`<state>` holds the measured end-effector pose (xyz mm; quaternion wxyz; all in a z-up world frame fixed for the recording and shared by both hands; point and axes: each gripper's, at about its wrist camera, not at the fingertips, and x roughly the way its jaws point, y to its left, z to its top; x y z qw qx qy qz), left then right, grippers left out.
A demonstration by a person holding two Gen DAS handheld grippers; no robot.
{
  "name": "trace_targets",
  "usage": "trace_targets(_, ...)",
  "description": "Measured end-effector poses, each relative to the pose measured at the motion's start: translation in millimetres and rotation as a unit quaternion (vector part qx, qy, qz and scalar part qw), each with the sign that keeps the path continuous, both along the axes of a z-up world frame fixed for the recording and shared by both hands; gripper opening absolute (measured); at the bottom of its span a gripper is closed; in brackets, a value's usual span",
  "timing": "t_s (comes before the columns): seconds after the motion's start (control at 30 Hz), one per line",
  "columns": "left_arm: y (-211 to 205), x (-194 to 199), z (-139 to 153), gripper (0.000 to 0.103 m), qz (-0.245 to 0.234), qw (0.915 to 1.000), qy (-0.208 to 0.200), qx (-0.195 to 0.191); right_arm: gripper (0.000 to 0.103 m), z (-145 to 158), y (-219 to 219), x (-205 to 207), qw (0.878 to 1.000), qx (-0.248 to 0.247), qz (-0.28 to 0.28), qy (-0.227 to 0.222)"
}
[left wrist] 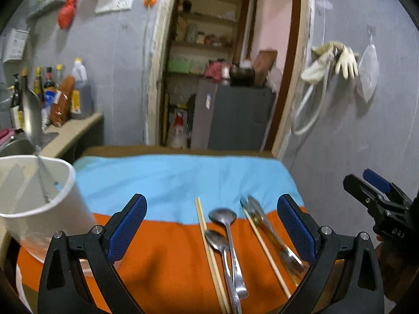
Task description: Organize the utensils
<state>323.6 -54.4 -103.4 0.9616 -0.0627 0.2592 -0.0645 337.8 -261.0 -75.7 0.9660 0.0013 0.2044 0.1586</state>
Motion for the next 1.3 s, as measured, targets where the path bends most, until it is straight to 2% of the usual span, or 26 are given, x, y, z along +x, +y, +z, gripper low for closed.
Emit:
trace_targets(0.13, -2, 12, -16, 0.097, -0.018, 0.9995, 0.026, -0.001, 0.102, -14, 1, 10, 0.999, 0.002, 0.014, 0.030)
trace_targets(0.23, -2, 20, -25, 0.091, -0.032, 0.9985, 0.045, -0.009, 0.098, -26, 6, 20, 0.998, -0.003, 0.032, 0.062)
trace_targets(0.4, -3, 36, -39, 0.058, -0.056, 0.9948, 0.082, -0.018, 0.077, -42, 13, 35, 0.993, -0.018, 0.048, 0.109)
trace_targets(0.57, -8, 53, -47, 0.044, -0.078, 0.9895, 0.120, -0.018, 0.061, -55, 20, 47, 0.985, -0.035, 0.063, 0.154)
trace_targets(0.7, -15, 62, -57, 0.035, -0.087, 0.9851, 0.149, -0.003, 0.054, -61, 24, 51, 0.981, -0.043, 0.073, 0.174)
trace_targets(0.9, -16, 74, -61, 0.021, -0.085, 0.9817, 0.170, 0.012, 0.045, -70, 31, 59, 0.974, -0.060, 0.084, 0.202)
trace_targets(1.0, -16, 81, -63, 0.016, -0.087, 0.9788, 0.185, 0.010, 0.039, -73, 36, 61, 0.970, -0.071, 0.096, 0.213)
trace_targets(1.23, -12, 88, -63, 0.012, -0.091, 0.9754, 0.201, -0.009, 0.033, -77, 52, 61, 0.964, -0.106, 0.112, 0.218)
trace_targets(1.3, -9, 88, -63, 0.010, -0.092, 0.9747, 0.203, -0.014, 0.028, -79, 57, 63, 0.962, -0.115, 0.111, 0.223)
